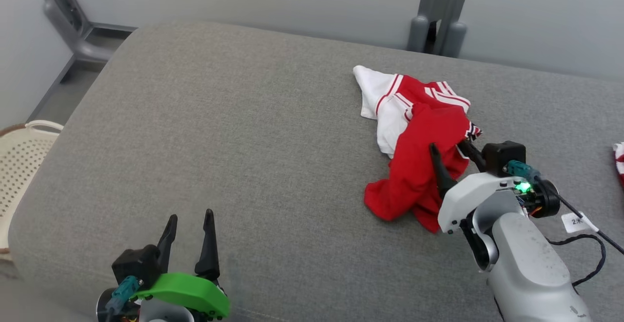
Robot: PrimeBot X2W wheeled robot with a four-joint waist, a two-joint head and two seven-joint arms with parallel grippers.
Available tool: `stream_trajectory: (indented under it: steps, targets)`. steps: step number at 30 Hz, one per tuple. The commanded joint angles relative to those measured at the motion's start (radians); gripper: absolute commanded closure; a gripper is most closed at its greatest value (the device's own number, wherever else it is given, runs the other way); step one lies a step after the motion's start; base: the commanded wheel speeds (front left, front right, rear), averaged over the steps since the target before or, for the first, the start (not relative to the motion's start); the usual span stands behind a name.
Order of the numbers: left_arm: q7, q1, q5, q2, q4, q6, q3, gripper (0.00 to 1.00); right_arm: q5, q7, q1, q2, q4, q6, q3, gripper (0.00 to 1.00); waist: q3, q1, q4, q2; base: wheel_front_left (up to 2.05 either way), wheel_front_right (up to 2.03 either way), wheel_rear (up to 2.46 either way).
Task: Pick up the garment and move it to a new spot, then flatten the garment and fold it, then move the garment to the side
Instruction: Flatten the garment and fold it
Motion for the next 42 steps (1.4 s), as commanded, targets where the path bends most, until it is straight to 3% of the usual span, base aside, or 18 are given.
stream_trajectory:
  steps: [1,4,6,8,15,24,28,34,42]
  targets:
    - [-0.004,-0.022,0.013,-0.004,0.003,-0.007,0.004,0.00,-0.011,0.008,-0.027,-0.004,0.033,-0.001,-0.014,0.00,0.040,0.0000,0.050,0.0000,0.00,0.00,0.00]
    - [-0.004,-0.025,0.017,-0.013,0.010,-0.011,0.007,0.00,-0.017,0.014,-0.073,-0.004,0.115,-0.001,-0.041,0.00,0.046,0.0000,0.066,0.0000,0.00,0.00,0.00]
    - [-0.004,-0.027,0.020,-0.017,0.015,-0.015,0.010,0.00,-0.017,0.003,-0.101,-0.003,0.158,-0.001,-0.046,0.62,0.047,0.0000,0.072,0.0000,0.00,0.00,0.00]
    - [-0.004,-0.029,0.024,-0.021,0.019,-0.017,0.014,0.00,-0.017,-0.010,-0.127,-0.004,0.191,-0.001,-0.037,1.00,0.045,0.0000,0.075,0.0000,0.00,0.00,0.00]
    - [-0.004,-0.014,0.043,-0.025,0.026,-0.026,0.031,0.00,0.014,-0.088,-0.193,-0.003,0.234,-0.001,0.064,1.00,0.019,0.0000,0.065,0.0000,0.00,0.00,0.00]
    - [-0.003,0.006,0.057,-0.023,0.027,-0.031,0.026,0.00,0.201,-0.057,-0.108,-0.003,0.102,-0.001,0.494,1.00,-0.005,0.0000,0.049,0.0000,0.00,0.00,0.00]
    - [-0.003,0.006,0.061,-0.024,0.024,-0.032,0.021,0.00,0.243,-0.025,-0.061,-0.004,0.068,-0.001,0.630,1.00,-0.004,0.0000,0.051,0.0000,0.00,0.00,0.00]
    - [-0.003,-0.001,0.063,-0.022,0.026,-0.035,0.014,0.00,0.266,-0.013,-0.025,-0.004,0.079,-0.001,0.731,1.00,0.003,0.0000,0.063,0.0000,0.00,0.00,0.00]
    - [-0.003,0.001,0.059,-0.018,0.027,-0.028,0.016,0.00,0.305,-0.034,-0.006,-0.003,0.094,-0.001,0.773,1.00,0.004,0.0000,0.059,0.0000,0.00,0.00,0.00]
